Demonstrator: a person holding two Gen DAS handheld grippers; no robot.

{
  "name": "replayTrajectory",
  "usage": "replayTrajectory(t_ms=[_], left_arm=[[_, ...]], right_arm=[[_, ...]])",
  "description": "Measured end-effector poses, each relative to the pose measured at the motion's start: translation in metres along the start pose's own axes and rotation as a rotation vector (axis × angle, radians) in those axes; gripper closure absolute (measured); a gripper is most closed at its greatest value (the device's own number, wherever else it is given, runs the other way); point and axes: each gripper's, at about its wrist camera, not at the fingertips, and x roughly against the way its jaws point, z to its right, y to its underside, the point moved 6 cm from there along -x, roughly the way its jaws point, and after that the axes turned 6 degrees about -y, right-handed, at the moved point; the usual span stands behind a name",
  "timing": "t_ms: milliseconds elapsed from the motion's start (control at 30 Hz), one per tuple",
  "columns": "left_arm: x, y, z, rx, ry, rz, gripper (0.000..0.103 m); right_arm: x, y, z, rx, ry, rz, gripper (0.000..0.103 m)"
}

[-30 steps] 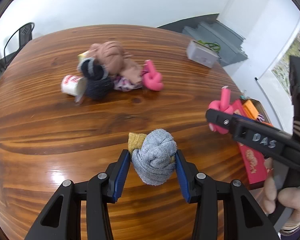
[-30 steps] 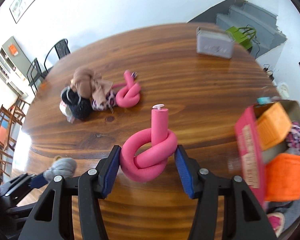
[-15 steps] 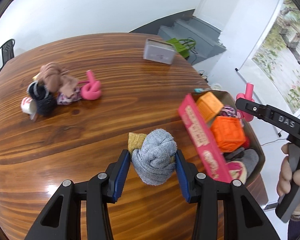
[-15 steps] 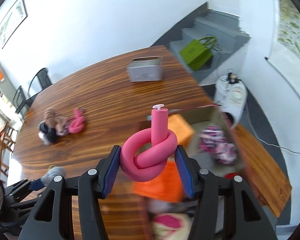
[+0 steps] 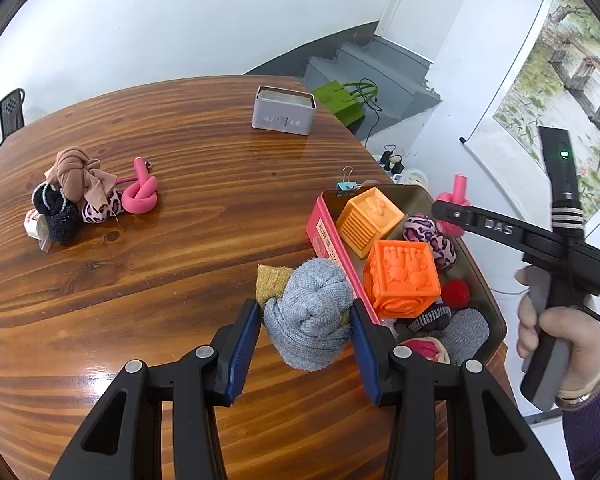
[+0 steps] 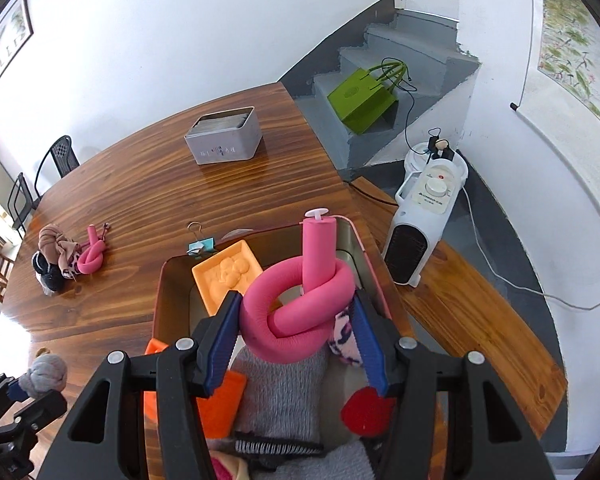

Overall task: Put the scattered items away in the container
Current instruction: 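Carry the grey sock and pink knotted tube over the pink box with both tools, then open both tools to drop the grey sock and pink tube into the box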

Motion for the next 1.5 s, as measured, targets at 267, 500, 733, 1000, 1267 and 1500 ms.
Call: replayTrajectory(t_ms=[267, 500, 733, 1000, 1267, 1500], left_arm=[[-0.003, 0.000, 0.003, 0.020, -0.026, -0.004, 0.057], [-0.005, -0.005, 0.015, 0.003, -0.021, -0.007, 0.057], [-0.009, -0.011, 0.039, -0.034, 0.018, -0.005, 0.057], [-0.013, -0.022, 0.086, -0.104, 0.104, 0.005, 0.057], [-0.019, -0.029, 0.141, -0.193, 0.182, 0.008, 0.056], [-0.027, -0.033, 0.156, -0.177, 0.198, -0.023, 0.030]], right_arm=[[-0.032, -0.004, 0.004, 0.022, -0.033, -0.062, 0.043], [-0.030, -0.006, 0.016, -0.048, -0.086, -0.054, 0.025], [-0.008, -0.007, 0.041, -0.117, -0.094, -0.014, 0.025], [0.028, -0.006, 0.059, -0.157, -0.089, 0.047, 0.025], [0.064, -0.007, 0.072, -0.186, -0.089, 0.112, 0.025], [0.075, -0.001, 0.079, -0.212, -0.080, 0.129, 0.025]])
